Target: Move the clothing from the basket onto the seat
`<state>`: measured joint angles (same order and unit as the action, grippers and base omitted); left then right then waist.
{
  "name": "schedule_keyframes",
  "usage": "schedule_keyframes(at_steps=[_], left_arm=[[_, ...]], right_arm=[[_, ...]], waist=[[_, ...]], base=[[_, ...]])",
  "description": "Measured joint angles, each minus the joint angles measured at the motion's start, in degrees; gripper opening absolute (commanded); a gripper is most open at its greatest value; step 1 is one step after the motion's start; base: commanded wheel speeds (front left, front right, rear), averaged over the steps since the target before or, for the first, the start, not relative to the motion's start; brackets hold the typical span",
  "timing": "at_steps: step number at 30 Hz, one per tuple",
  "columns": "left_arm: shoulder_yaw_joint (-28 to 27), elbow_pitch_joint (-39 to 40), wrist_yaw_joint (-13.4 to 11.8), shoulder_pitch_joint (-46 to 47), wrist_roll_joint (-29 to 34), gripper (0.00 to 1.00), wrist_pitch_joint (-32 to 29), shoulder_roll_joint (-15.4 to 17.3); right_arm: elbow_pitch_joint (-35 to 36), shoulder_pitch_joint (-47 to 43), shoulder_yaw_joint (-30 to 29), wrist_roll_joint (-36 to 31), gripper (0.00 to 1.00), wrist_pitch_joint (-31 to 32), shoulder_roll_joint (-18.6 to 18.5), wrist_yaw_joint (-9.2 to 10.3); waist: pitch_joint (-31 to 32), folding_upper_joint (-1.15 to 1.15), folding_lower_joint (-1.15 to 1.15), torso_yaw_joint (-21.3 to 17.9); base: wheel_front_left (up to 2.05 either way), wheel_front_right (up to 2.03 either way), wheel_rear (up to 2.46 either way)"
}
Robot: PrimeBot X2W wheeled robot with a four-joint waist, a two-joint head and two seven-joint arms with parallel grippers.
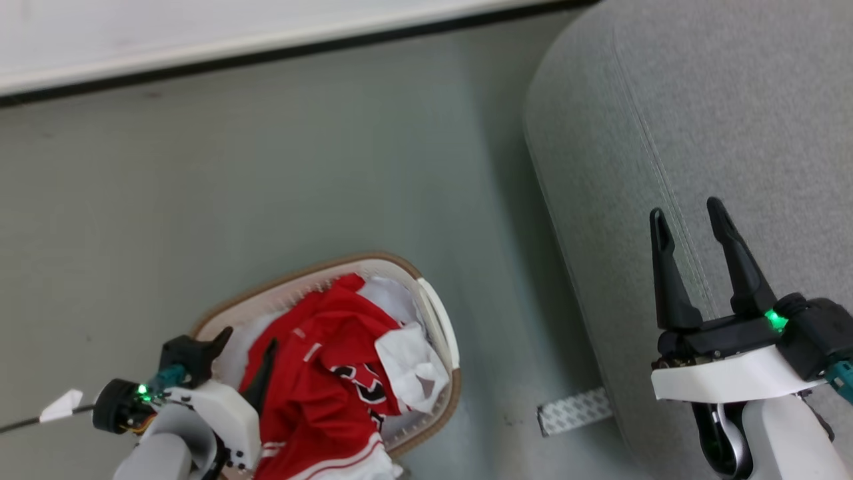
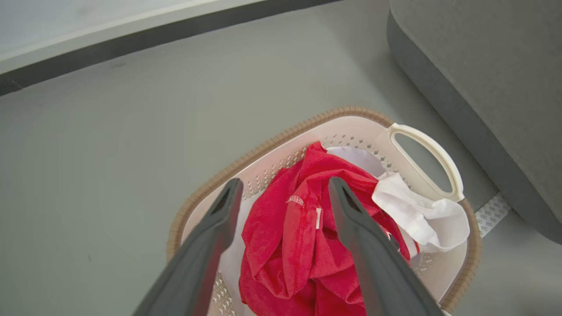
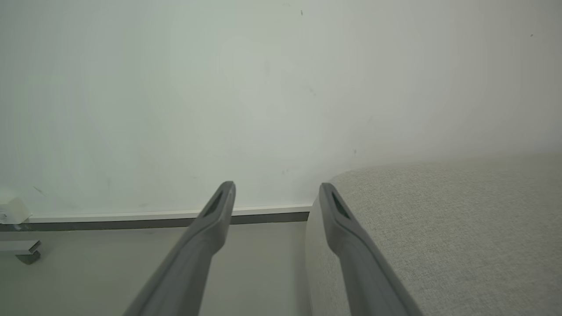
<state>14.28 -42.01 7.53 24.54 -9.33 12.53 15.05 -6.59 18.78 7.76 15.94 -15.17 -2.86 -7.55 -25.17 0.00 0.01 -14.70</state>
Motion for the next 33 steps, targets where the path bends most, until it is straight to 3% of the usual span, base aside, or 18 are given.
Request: schedule_keyframes(at_steps=[11, 23, 24, 25, 26, 27, 33], left_arm=[[14.84, -11.76, 0.0, 9.79, -9.46, 1.0, -9.46, 5.97], [27.93, -15.26, 0.0, 17.88, -15.85, 1.0, -15.49, 9.45], [28.65, -15.42, 0.0, 18.18, -16.37, 0.91, -15.49, 9.47], [29.28, -15.61, 0.0, 18.58, -16.94, 0.46, -15.48, 9.48], [29.89, -15.81, 0.0, 18.94, -17.2, 0.09, -15.37, 9.49], [30.47, -16.0, 0.0, 19.12, -17.57, 0.0, -14.89, 9.44], [32.78, -18.07, 0.0, 19.09, -20.54, 0.0, -12.03, 8.55]], right_arm=[[3.67, 2.16, -0.05, 3.09, 1.0, 0.0, -0.03, 0.0], [4.44, 2.73, 0.71, 7.35, 1.0, 0.0, -0.01, 0.0], [4.43, 2.81, 0.78, 7.43, 1.0, 0.0, -0.02, 0.0], [4.38, 2.91, 0.85, 7.45, 1.0, 0.0, -0.01, 0.0], [4.27, 2.98, 0.89, 7.47, 1.0, 0.0, -0.01, 0.0], [4.1, 3.04, 0.88, 7.54, 1.0, 0.0, -0.01, 0.0], [3.1, 3.32, 0.78, 7.13, 1.0, 0.0, 0.0, 0.0]], waist=[[-10.2, 0.0, 0.0, -5.53], [-19.35, 0.0, 0.0, -9.3], [-19.65, 0.0, 0.0, -9.51], [-19.84, 0.0, 0.0, -9.67], [-19.85, 0.0, 0.0, -9.73], [-19.71, 0.0, 0.0, -9.69], [-17.07, 0.0, 0.0, -9.07]], base=[[0.0, 0.0, 0.0], [0.0, 0.0, 0.0], [0.0, 0.0, 0.0], [0.0, 0.0, 0.0], [0.0, 0.0, 0.0], [0.0, 0.0, 0.0], [0.0, 0.0, 0.0]])
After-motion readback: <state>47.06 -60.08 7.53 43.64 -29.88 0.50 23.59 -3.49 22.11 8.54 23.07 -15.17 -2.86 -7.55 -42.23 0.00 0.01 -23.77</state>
